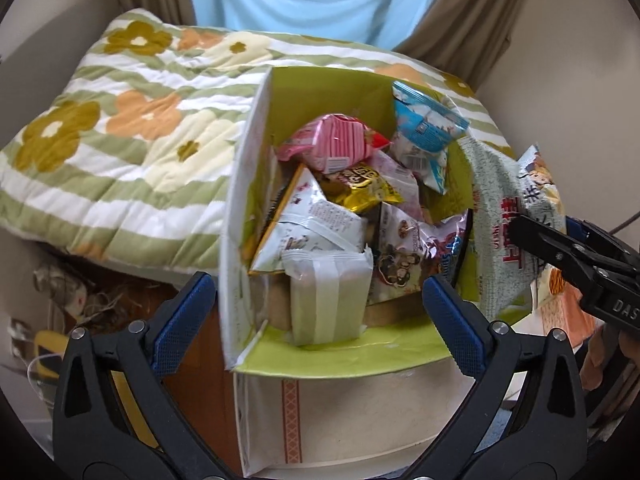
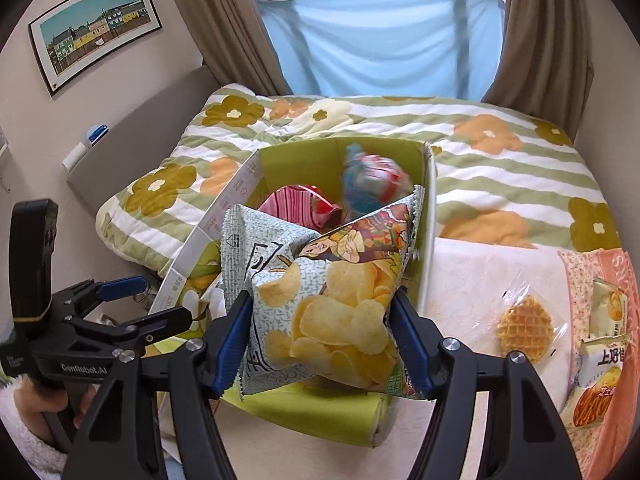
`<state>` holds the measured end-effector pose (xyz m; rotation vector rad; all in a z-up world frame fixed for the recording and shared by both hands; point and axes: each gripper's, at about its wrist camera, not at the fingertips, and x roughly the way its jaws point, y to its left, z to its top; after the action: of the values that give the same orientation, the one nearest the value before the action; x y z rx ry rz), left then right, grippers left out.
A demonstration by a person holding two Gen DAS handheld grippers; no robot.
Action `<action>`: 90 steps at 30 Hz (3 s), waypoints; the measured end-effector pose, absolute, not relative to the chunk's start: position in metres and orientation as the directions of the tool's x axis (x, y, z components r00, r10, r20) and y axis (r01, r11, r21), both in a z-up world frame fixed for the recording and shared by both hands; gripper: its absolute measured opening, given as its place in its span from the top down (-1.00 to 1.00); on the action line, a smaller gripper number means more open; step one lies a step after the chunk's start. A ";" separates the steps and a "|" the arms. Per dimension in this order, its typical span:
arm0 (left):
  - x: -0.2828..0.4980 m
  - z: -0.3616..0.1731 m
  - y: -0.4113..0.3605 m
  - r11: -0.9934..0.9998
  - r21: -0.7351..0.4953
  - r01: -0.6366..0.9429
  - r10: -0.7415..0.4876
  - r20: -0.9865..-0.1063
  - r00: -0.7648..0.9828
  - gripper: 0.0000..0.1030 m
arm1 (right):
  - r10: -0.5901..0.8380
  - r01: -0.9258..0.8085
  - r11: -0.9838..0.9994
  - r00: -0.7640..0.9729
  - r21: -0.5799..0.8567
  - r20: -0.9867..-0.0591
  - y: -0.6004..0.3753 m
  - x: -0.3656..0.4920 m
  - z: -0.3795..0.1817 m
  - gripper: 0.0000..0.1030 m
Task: Organize snacks
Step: 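Carry both packs into the box and open both tools, then move both tools back over the dark green pack and cheese-stick bag, then grasp the dark green pack with left tool while right tool grasps the yellow cheese-stick bag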
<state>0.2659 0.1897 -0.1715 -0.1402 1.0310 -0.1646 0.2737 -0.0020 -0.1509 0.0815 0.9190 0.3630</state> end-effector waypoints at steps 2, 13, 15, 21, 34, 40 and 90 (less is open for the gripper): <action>0.264 -0.170 0.195 0.980 -0.190 0.055 -0.191 -0.837 0.513 -0.99 | 0.343 -0.269 0.936 0.541 0.228 -0.768 0.001 0.276 -0.153 -0.27; 0.260 -0.174 0.215 0.974 -0.226 0.003 -0.195 -0.832 0.519 -0.99 | 0.399 -0.212 0.916 0.566 0.341 -0.721 0.009 0.274 -0.165 -0.99; 0.260 -0.176 0.214 0.975 -0.224 0.008 -0.195 -0.833 0.518 -0.99 | 0.395 -0.226 0.919 0.573 0.324 -0.718 0.010 0.269 -0.166 -0.99; 0.262 -0.176 0.208 0.971 -0.234 0.046 -0.225 -0.831 0.510 -0.99 | 0.375 -0.210 0.927 0.566 0.311 -0.734 0.007 0.261 -0.167 -0.99; 0.259 -0.159 0.185 0.957 -0.246 0.153 -0.290 -0.797 0.530 -0.99 | 0.279 -0.131 0.958 0.623 0.255 -0.731 -0.022 0.231 -0.150 -0.99; 0.244 -0.146 0.151 0.950 -0.245 0.196 -0.313 -0.781 0.541 -0.99 | 0.241 -0.070 0.963 0.657 0.261 -0.714 -0.070 0.214 -0.138 -0.99; 0.124 -0.330 -0.272 0.930 -0.034 0.366 -0.116 -0.972 0.204 -0.95 | 0.259 -0.092 0.965 0.477 0.245 -0.840 -0.337 0.229 -0.239 -0.99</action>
<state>0.1242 -0.2721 -0.3301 0.2215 1.3263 -0.3396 0.2288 -0.3370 -0.2394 0.1748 1.0534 0.2159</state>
